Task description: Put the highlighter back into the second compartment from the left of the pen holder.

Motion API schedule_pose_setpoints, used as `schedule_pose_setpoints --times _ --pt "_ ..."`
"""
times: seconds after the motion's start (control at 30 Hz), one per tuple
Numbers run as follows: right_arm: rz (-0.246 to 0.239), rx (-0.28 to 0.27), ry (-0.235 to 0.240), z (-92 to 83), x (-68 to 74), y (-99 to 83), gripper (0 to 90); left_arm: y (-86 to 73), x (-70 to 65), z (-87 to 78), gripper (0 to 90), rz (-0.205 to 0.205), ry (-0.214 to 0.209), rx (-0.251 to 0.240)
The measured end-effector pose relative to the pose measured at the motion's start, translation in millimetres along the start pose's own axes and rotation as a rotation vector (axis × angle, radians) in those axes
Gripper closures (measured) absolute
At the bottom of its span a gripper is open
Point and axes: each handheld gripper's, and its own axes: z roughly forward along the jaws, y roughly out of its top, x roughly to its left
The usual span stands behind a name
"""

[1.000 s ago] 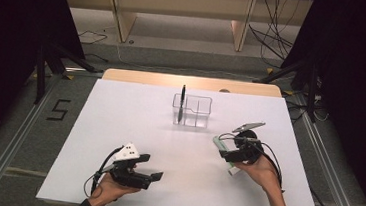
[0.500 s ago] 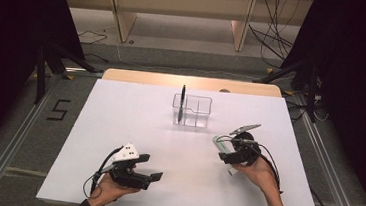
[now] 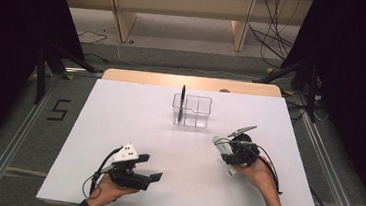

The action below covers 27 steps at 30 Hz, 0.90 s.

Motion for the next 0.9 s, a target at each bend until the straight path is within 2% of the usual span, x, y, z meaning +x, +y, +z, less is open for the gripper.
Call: schedule_pose_setpoints --times 0.17,0.23,0.4,0.57,0.73,0.9 --pt "-0.004 0.014 -0.008 3.0 0.7 -0.5 58.8 -0.1 -0.2 -0.3 17.9 0.003 -0.002 0.001" --pt "-0.013 0.037 -0.028 6.6 1.3 -1.5 61.1 -0.1 -0.1 -0.3 18.0 0.002 0.0 0.001" --pt "-0.011 0.03 -0.025 6.5 3.1 -2.0 66.6 -0.5 -0.5 0.3 18.0 0.006 0.001 0.004" --pt "0.015 0.029 -0.019 6.9 2.3 -2.1 67.0 -0.8 -0.3 0.1 18.0 0.008 0.001 0.004" --pt "0.004 0.028 -0.031 6.8 4.3 -1.5 67.3 -0.7 -0.3 -0.3 17.9 0.008 0.002 0.004" --pt "0.003 -0.025 -0.016 7.2 5.7 0.1 67.5 -0.6 0.2 -0.5 18.0 0.007 0.002 0.004"
